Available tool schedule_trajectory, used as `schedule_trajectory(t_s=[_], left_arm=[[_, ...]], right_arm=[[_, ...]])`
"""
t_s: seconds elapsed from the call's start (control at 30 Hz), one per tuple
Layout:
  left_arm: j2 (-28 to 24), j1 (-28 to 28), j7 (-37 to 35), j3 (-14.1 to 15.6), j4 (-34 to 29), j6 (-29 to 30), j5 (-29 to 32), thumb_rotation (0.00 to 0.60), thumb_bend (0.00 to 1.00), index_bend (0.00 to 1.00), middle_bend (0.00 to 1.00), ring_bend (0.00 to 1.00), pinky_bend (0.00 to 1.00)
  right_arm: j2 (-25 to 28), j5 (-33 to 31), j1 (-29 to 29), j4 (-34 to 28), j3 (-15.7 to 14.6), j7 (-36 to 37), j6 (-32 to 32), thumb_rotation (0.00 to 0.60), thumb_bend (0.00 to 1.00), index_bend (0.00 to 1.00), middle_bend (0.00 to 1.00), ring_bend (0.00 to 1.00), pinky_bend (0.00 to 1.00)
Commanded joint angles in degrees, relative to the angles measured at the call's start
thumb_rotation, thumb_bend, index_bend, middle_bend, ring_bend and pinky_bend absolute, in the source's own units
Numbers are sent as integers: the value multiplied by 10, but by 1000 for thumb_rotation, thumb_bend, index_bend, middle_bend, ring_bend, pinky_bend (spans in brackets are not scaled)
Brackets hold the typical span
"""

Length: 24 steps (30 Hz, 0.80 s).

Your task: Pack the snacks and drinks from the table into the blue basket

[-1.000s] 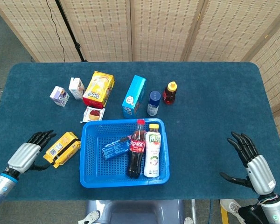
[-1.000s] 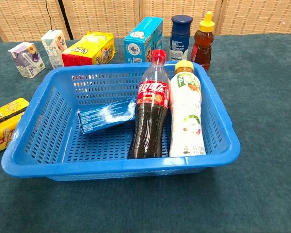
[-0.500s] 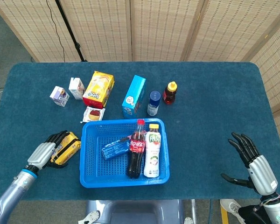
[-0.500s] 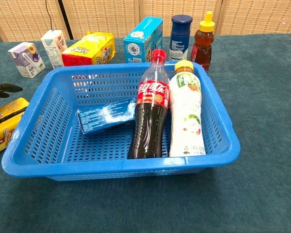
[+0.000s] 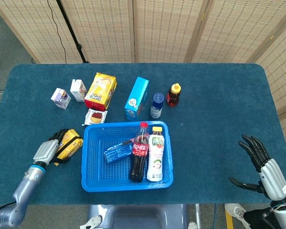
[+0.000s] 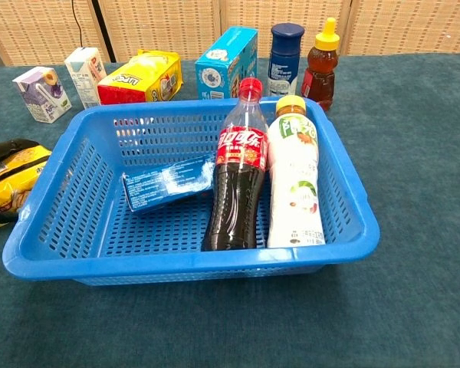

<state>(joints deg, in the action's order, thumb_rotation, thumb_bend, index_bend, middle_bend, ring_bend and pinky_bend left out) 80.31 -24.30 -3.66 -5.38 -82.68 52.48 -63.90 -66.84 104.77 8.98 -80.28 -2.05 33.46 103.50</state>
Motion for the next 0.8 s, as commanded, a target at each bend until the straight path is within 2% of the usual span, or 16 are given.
schedule_trajectory(t_s=[0.03, 0.1, 0.2, 0.4, 0.57, 0.63, 0.8], left_arm=[[6, 2, 4, -13, -3, 21, 8, 600, 417, 315, 346, 370, 538], [8, 11, -8, -17, -4, 48, -6, 600, 443, 416, 439, 441, 560], [1, 28, -51, -21, -5, 87, -42, 600, 459, 472, 483, 480, 577], [-50, 59, -148, -29, -33, 166, -118, 600, 459, 475, 486, 481, 578], [-88, 61, -203, -34, -63, 223, -200, 600, 440, 475, 486, 475, 578], [-108, 49, -207, -35, -85, 243, -250, 600, 427, 474, 486, 472, 578], [-128, 12, -150, -30, -141, 225, -313, 600, 406, 455, 482, 456, 578]], right_arm=[[-1, 2, 0, 0, 0, -2, 0, 600, 0, 0, 0, 0, 0], [-2, 3, 0, 0, 0, -4, -2, 600, 0, 0, 0, 0, 0], [-3, 3, 1, 0, 0, -8, -6, 600, 0, 0, 0, 0, 0], [-4, 1, 1, -3, 3, -12, -8, 600, 0, 0, 0, 0, 0], [-4, 0, 1, -5, 4, -14, -11, 600, 0, 0, 0, 0, 0], [-4, 0, 1, -6, 4, -18, -13, 600, 0, 0, 0, 0, 0], [-4, 2, 1, -9, 3, -22, -14, 600, 0, 0, 0, 0, 0]])
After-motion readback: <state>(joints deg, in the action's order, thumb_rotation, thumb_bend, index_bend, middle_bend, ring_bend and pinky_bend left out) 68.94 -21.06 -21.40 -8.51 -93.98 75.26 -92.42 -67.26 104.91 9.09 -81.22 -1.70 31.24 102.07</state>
